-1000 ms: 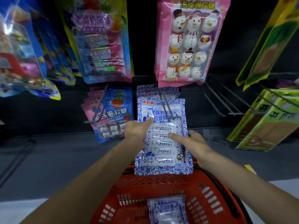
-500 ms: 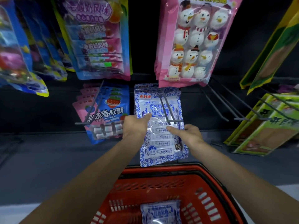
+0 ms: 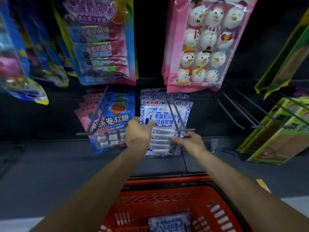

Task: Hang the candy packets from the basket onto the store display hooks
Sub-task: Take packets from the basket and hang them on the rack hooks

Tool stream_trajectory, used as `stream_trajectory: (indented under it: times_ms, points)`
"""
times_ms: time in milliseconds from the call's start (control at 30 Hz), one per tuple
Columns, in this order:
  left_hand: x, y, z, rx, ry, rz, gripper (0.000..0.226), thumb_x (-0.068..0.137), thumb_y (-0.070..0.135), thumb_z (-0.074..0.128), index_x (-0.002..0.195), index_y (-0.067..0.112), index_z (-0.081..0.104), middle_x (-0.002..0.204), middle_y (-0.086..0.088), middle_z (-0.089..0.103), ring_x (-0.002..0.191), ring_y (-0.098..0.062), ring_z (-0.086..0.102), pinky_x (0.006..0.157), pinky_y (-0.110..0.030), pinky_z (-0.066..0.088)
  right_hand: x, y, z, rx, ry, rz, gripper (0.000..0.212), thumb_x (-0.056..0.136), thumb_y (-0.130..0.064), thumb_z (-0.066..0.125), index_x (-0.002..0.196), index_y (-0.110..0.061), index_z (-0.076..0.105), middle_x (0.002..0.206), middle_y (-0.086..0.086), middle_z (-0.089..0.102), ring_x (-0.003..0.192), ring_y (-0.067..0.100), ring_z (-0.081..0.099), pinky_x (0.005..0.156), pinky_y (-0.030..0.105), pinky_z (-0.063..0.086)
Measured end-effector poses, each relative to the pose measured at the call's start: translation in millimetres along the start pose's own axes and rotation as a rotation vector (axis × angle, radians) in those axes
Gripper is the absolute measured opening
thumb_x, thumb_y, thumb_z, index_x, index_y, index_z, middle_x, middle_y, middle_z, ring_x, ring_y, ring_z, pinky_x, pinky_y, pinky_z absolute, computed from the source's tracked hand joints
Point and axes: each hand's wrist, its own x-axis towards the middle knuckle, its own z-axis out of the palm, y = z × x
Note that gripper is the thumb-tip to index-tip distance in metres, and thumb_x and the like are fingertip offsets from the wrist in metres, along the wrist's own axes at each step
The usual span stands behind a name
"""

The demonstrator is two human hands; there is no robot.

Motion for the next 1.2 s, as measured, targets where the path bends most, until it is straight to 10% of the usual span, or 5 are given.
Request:
stream_trajectory:
  times_ms: [167,433,633,1200]
  points:
    - [2.6,12.3,-2.9,0.016,0.071,0.127,0.063,0.096,0.032,0.076,0.151,0.014,0.049,0.072,0.020,0.036,0.062,-0.010,0.056,0.067,-0.038,0.054,12.4,-35.7,-11.1,0.130,0.006,-0.111,0.026,0.078,-0.013,0.087,0.095,-0.010,0.067,0.085,0.006,0.069,0.075,0.019,0.062,0.069,0.032,0.050]
    - [5.0,17.5,-6.7,0.167,0.218,0.355,0.023,0.103,0.035,0.064,0.123,0.023,0.067,0.110,0.000,0.068,0.078,-0.015,0.064,0.076,-0.044,0.058,27.5,-53.4,-36.1,0.184,0.212,-0.251,0.020,0.086,-0.015,0.084,0.082,-0.023,0.066,0.089,0.008,0.075,0.086,0.024,0.070,0.095,0.055,0.058]
    - [8.6,18.4,-12.1,0.332,0.253,0.435,0.018,0.103,0.038,0.064,0.112,0.023,0.068,0.104,0.005,0.056,0.078,-0.016,0.057,0.066,-0.033,0.043,26.5,-65.2,-49.2,-0.045,0.216,-0.460,0.017,0.086,-0.030,0.085,0.089,-0.024,0.070,0.075,-0.011,0.065,0.070,0.004,0.060,0.067,0.019,0.047]
    - [21.6,28.7,-14.0,0.204,0.232,0.392,0.023,0.098,0.042,0.070,0.113,0.023,0.072,0.084,0.010,0.078,0.078,-0.017,0.074,0.075,-0.040,0.061,34.5,-81.6,-41.0,-0.046,0.344,-0.365,0.035,0.083,-0.038,0.086,0.110,-0.017,0.077,0.073,-0.012,0.069,0.079,0.012,0.070,0.068,0.022,0.044]
